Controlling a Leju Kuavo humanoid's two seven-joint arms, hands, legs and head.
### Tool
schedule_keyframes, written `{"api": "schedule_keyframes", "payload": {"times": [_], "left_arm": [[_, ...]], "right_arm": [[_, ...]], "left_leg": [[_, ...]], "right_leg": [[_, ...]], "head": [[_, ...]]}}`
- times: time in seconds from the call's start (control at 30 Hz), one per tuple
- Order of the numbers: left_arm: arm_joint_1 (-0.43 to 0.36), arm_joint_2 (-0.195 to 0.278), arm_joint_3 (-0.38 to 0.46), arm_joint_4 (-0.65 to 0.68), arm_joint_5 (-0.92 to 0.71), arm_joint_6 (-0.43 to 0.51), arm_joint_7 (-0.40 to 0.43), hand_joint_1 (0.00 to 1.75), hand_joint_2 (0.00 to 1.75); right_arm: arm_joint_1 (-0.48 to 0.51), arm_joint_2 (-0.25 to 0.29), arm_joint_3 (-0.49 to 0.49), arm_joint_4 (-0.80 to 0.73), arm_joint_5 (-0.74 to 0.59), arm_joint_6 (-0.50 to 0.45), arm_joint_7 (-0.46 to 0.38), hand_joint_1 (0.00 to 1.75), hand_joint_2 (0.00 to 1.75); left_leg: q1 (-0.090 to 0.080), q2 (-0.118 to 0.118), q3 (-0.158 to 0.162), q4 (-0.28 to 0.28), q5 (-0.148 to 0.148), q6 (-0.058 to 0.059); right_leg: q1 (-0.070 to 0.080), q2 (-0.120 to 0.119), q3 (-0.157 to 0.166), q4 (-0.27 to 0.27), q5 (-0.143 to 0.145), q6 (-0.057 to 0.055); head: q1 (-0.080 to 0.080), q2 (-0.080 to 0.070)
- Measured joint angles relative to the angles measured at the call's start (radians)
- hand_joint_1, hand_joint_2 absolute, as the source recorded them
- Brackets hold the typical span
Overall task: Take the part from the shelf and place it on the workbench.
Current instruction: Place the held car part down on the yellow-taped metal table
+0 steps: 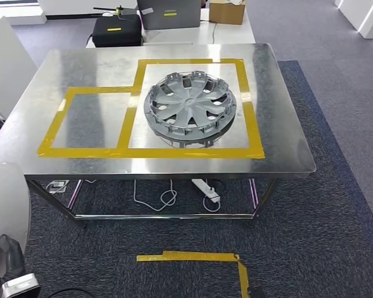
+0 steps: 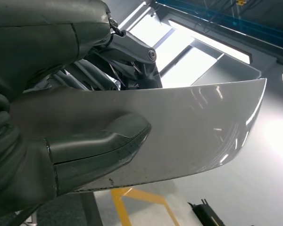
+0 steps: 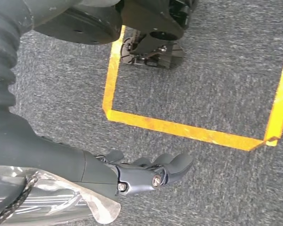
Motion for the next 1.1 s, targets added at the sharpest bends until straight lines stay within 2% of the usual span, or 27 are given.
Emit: {"api": "schedule_keyframes", "payload": {"times": [0.03,0.1,0.13,0.17,0.23,0.33,0.37,0.47,0.5,0.57,0.63,0.67,0.77,0.8,0.83,0.87,0.93,0.97,1.0,1.03,1.07,1.1], "left_arm": [[0.000,0.000,0.000,0.000,0.000,0.000,0.000,1.75,1.75],[0.000,0.000,0.000,0.000,0.000,0.000,0.000,1.75,1.75],[0.000,0.000,0.000,0.000,0.000,0.000,0.000,1.75,1.75],[0.000,0.000,0.000,0.000,0.000,0.000,0.000,1.75,1.75],[0.000,0.000,0.001,0.000,0.000,0.000,0.000,1.75,1.75],[0.000,0.000,0.002,0.000,0.000,0.000,0.000,1.75,1.75],[0.000,0.000,0.002,0.000,0.000,0.000,0.000,1.75,1.75],[-0.001,0.003,0.006,0.000,-0.007,-0.001,0.011,1.75,1.75],[-0.008,0.013,0.013,0.006,-0.022,-0.004,0.038,1.75,1.75],[-0.040,0.062,0.065,0.047,-0.067,-0.041,0.156,1.75,1.75],[-0.100,0.124,0.205,0.122,-0.089,-0.127,0.252,1.75,1.75],[-0.132,0.144,0.293,0.158,-0.094,-0.171,0.248,1.75,1.75],[-0.209,0.166,0.508,0.223,-0.135,-0.247,0.137,1.75,1.75],[-0.227,0.166,0.554,0.230,-0.148,-0.260,0.113,1.75,1.75],[-0.242,0.164,0.589,0.235,-0.159,-0.268,0.101,1.75,1.75],[-0.255,0.160,0.619,0.241,-0.167,-0.274,0.095,1.75,1.75],[-0.270,0.150,0.660,0.251,-0.176,-0.280,0.092,1.75,1.75],[-0.275,0.146,0.677,0.255,-0.178,-0.281,0.091,1.75,1.75],[-0.279,0.142,0.690,0.258,-0.179,-0.281,0.091,1.75,1.75],[-0.283,0.139,0.701,0.261,-0.180,-0.282,0.091,1.75,1.75],[-0.285,0.137,0.709,0.263,-0.181,-0.282,0.091,1.75,1.75],[-0.287,0.136,0.716,0.264,-0.181,-0.282,0.091,1.75,1.75]], "right_arm": [[0.000,0.000,0.000,0.000,0.000,0.000,0.000,0.00,1.75],[0.000,0.000,0.000,0.000,0.000,0.000,0.000,0.00,1.75],[0.000,0.000,0.000,0.000,0.000,0.000,0.000,0.00,1.75],[0.000,0.001,0.000,0.000,0.000,0.000,0.000,0.00,1.75],[0.000,0.001,0.000,0.000,0.000,0.000,0.000,0.00,1.75],[-0.001,0.000,0.000,0.000,0.000,0.000,0.000,0.00,1.75],[-0.001,-0.001,0.000,0.000,0.000,0.000,0.000,0.00,1.75],[-0.001,-0.001,0.000,0.000,0.003,0.000,0.000,0.00,1.75],[-0.002,-0.002,0.001,0.002,0.009,0.002,0.001,0.00,1.75],[-0.010,-0.009,0.008,0.016,0.027,0.003,0.002,0.00,1.75],[-0.026,-0.022,0.019,0.048,0.036,-0.005,-0.003,0.00,1.75],[-0.033,-0.028,0.023,0.065,0.036,-0.010,-0.007,0.00,1.75],[-0.048,-0.047,0.030,0.106,0.033,-0.023,-0.014,0.00,1.75],[-0.052,-0.051,0.032,0.115,0.032,-0.026,-0.015,0.00,1.75],[-0.056,-0.055,0.034,0.123,0.031,-0.027,-0.017,0.00,1.75],[-0.059,-0.059,0.036,0.130,0.031,-0.027,-0.018,0.00,1.75],[-0.062,-0.066,0.039,0.142,0.030,-0.027,-0.018,0.00,1.75],[-0.062,-0.069,0.040,0.148,0.030,-0.027,-0.018,0.00,1.75],[-0.061,-0.072,0.040,0.152,0.030,-0.027,-0.018,0.00,1.75],[-0.061,-0.075,0.040,0.156,0.030,-0.027,-0.018,0.00,1.75],[-0.062,-0.078,0.041,0.158,0.030,-0.028,-0.018,0.00,1.75],[-0.064,-0.080,0.041,0.160,0.030,-0.028,-0.018,0.00,1.75]], "left_leg": [[0.000,0.000,0.039,-0.049,0.023,0.003],[-0.002,-0.002,0.135,-0.196,0.065,0.015],[-0.004,-0.003,0.166,-0.251,0.073,0.021],[-0.006,-0.004,0.181,-0.282,0.074,0.026],[-0.007,-0.004,0.178,-0.296,0.075,0.032],[-0.007,-0.004,0.173,-0.305,0.082,0.032],[-0.009,-0.003,0.171,-0.304,0.083,0.032],[-0.015,-0.002,0.167,-0.300,0.085,0.041],[-0.016,-0.002,0.165,-0.300,0.087,0.045],[-0.019,-0.002,0.159,-0.298,0.091,0.049],[-0.019,0.001,0.155,-0.298,0.094,0.050],[-0.020,0.002,0.153,-0.295,0.095,0.050],[-0.019,0.003,0.152,-0.303,0.103,0.062],[-0.014,0.003,0.153,-0.312,0.110,0.067],[-0.010,0.004,0.154,-0.321,0.116,0.071],[-0.007,0.004,0.154,-0.326,0.120,0.073],[-0.005,0.005,0.150,-0.326,0.121,0.074],[-0.005,0.005,0.150,-0.325,0.120,0.072],[-0.004,0.005,0.150,-0.323,0.118,0.069],[-0.001,0.004,0.151,-0.320,0.114,0.064],[0.001,0.003,0.152,-0.314,0.109,0.058],[0.003,0.002,0.151,-0.307,0.103,0.050]], "right_leg": [[0.001,0.000,-0.005,0.004,0.004,0.002],[0.003,0.001,-0.012,0.012,0.011,0.007],[0.004,0.002,-0.018,0.015,0.015,0.012],[0.005,0.002,-0.023,0.017,0.018,0.017],[0.006,0.001,-0.029,0.018,0.023,0.025],[0.008,0.001,-0.039,0.014,0.022,-0.011],[0.007,0.001,-0.043,0.013,0.025,-0.018],[0.002,0.002,-0.044,0.011,0.038,0.006],[0.000,0.003,-0.043,0.010,0.042,0.014],[-0.003,0.004,-0.041,0.009,0.048,0.026],[-0.004,0.006,-0.046,0.009,0.052,0.032],[-0.005,0.008,-0.048,0.007,0.055,0.036],[-0.005,0.008,-0.052,0.002,0.060,0.048],[-0.004,0.008,-0.060,0.013,0.048,0.051],[-0.003,0.009,-0.075,0.041,0.028,0.052],[-0.004,0.011,-0.102,0.094,-0.004,0.053],[-0.006,0.012,-0.166,0.228,-0.064,0.057],[-0.008,0.012,-0.188,0.276,-0.076,0.059],[-0.009,0.012,-0.192,0.285,-0.068,0.061],[-0.011,0.011,-0.176,0.254,-0.043,0.062],[-0.013,0.011,-0.142,0.189,-0.007,0.064],[-0.013,0.011,-0.107,0.122,0.015,0.064]], "head": [[0.000,0.000],[0.000,0.000],[0.000,0.000],[0.000,0.000],[0.001,0.000],[0.004,0.000],[0.005,0.000],[0.005,0.000],[0.006,0.000],[0.006,0.000],[0.004,0.000],[0.003,0.000],[0.003,0.000],[0.004,0.000],[0.006,0.000],[0.007,0.000],[0.009,0.000],[0.009,0.000],[0.009,0.000],[0.009,0.000],[0.009,0.000],[0.010,0.000]]}}
